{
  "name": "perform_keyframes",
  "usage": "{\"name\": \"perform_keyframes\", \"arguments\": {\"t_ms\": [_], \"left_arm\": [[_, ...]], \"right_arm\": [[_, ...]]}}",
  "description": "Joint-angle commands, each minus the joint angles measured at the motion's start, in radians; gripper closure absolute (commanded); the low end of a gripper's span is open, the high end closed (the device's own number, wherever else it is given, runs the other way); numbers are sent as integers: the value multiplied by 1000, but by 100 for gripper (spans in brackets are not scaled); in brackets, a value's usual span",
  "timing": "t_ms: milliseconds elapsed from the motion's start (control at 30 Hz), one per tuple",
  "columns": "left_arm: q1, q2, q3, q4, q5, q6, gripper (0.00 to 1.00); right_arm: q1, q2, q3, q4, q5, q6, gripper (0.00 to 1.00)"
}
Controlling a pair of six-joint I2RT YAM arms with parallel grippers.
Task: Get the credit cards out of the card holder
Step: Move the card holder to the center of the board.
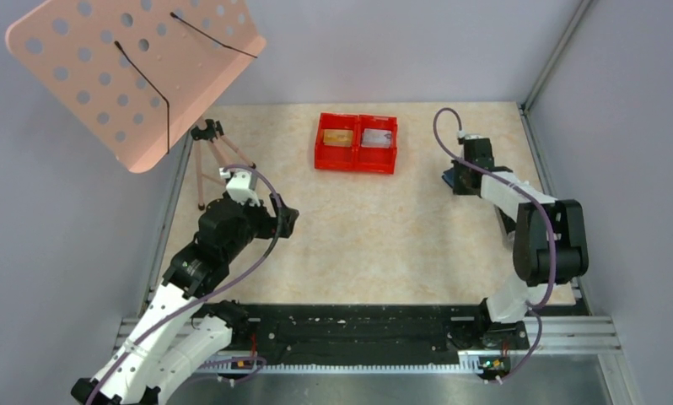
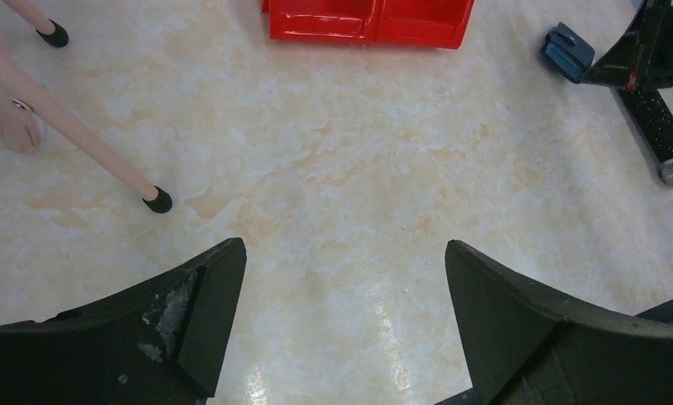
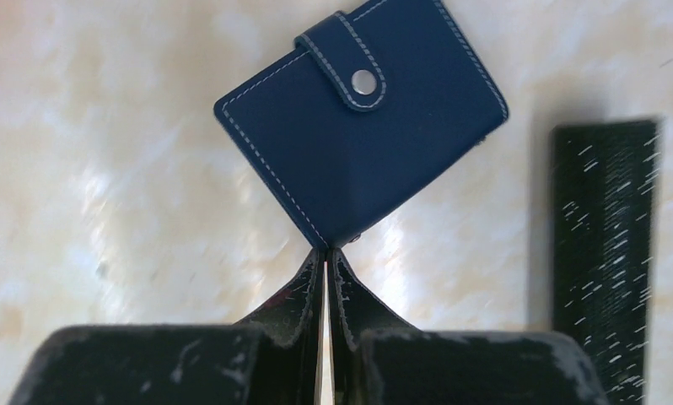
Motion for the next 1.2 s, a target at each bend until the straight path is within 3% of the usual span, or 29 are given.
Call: {"name": "perform_keyframes", "arguments": {"t_ms": [0, 100, 300, 500, 767, 967, 1167], "left_arm": [[2, 5, 28, 11, -19, -16, 7], [2, 18, 38, -5, -49, -18, 7], [1, 62, 66, -43, -49, -11, 7], [1, 124, 97, -98, -81, -14, 7], [-2, 195, 120, -147, 110, -66, 13], [-20, 262, 137, -123, 197, -129, 13], [-63, 378, 122, -14, 257, -200, 17]], "right_arm": [[86, -183, -127, 16, -117, 101, 100], [165, -290, -223, 15, -200, 155, 100], [367, -467, -366, -24, -211, 300, 100], [599, -608, -522, 71, -255, 433, 100], [818, -679, -605, 5, -200, 561, 100], [871, -856, -661, 30, -173, 706, 70], [871, -998, -745, 33, 60, 918, 65]]}}
